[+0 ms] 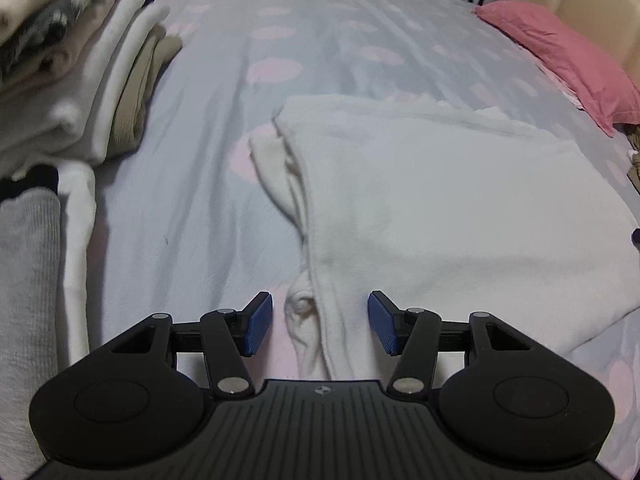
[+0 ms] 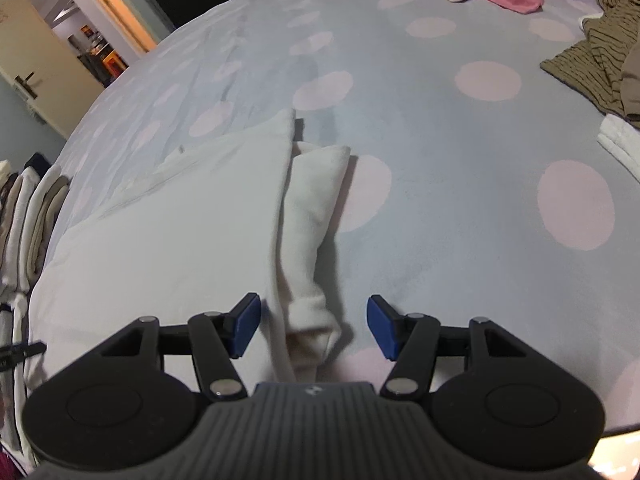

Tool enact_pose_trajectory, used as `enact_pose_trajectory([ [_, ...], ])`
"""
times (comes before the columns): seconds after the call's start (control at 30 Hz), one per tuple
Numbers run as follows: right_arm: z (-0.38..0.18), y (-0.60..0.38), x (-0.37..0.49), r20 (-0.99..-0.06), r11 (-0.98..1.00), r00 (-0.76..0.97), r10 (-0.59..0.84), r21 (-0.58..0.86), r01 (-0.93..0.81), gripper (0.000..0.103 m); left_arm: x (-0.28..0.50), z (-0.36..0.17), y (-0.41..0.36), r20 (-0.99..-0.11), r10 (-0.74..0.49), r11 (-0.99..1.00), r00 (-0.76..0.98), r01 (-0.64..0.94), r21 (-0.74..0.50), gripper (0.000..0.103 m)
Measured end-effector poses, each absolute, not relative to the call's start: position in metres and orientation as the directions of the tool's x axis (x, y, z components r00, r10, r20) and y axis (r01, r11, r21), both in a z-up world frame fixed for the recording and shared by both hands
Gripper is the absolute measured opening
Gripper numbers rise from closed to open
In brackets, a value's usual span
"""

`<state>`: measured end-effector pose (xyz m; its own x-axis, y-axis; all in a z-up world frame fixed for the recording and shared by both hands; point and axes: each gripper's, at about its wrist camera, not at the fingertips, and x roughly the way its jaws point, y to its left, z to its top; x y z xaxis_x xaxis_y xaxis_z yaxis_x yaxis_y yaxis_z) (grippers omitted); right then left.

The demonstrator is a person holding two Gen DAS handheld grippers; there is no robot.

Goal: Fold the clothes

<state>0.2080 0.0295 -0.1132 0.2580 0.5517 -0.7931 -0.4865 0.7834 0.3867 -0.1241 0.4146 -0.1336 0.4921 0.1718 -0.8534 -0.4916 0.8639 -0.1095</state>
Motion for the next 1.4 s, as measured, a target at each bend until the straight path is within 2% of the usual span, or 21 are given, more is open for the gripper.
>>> enact_pose_trajectory([
  [0.1,-0.119,0.038,0.215,-0.793,0.785,0.252,0.554,0.397,-0.476,0.061,-0.126,-0.138,0.419,-0.858,0.162,0.860,0.488,-0.497,-0.120,0.051],
  [0.23,-0.124,0.051,0.221,-0.795,0.784,0.242,0.556,0.403,-0.472,0.048,-0.126,-0.138,0.418,-0.858,0.164,0.861,0.486,-0.494,-0.116,0.051],
  [0.33,-0.124,0.062,0.218,-0.804,0.774,0.228,0.550,0.386,-0.502,0.019,-0.126,-0.137,0.419,-0.858,0.159,0.860,0.488,-0.496,-0.123,0.051],
  [0.47,-0.109,0.075,0.212,-0.825,0.776,0.248,0.508,0.313,-0.548,0.017,-0.127,-0.132,0.419,-0.849,0.168,0.855,0.501,-0.502,-0.128,0.051],
  [0.8,-0.031,0.128,0.182,-0.787,0.744,0.201,0.583,0.419,-0.521,0.017,-0.145,-0.108,0.429,-0.801,0.206,0.830,0.562,-0.534,-0.162,0.047],
  [1.03,0.022,0.210,0.137,-0.762,0.665,0.162,0.627,0.415,-0.620,0.017,-0.166,-0.101,0.441,-0.779,0.197,0.817,0.596,-0.539,-0.206,0.045],
  [1.23,0.034,0.284,0.091,-0.757,0.581,0.089,0.647,0.414,-0.700,0.017,-0.176,-0.098,0.449,-0.767,0.198,0.808,0.610,-0.545,-0.225,0.043],
  [1.4,0.005,0.342,0.048,-0.792,0.529,0.015,0.611,0.395,-0.751,0.017,-0.184,-0.096,0.454,-0.759,0.199,0.802,0.620,-0.548,-0.237,0.043],
])
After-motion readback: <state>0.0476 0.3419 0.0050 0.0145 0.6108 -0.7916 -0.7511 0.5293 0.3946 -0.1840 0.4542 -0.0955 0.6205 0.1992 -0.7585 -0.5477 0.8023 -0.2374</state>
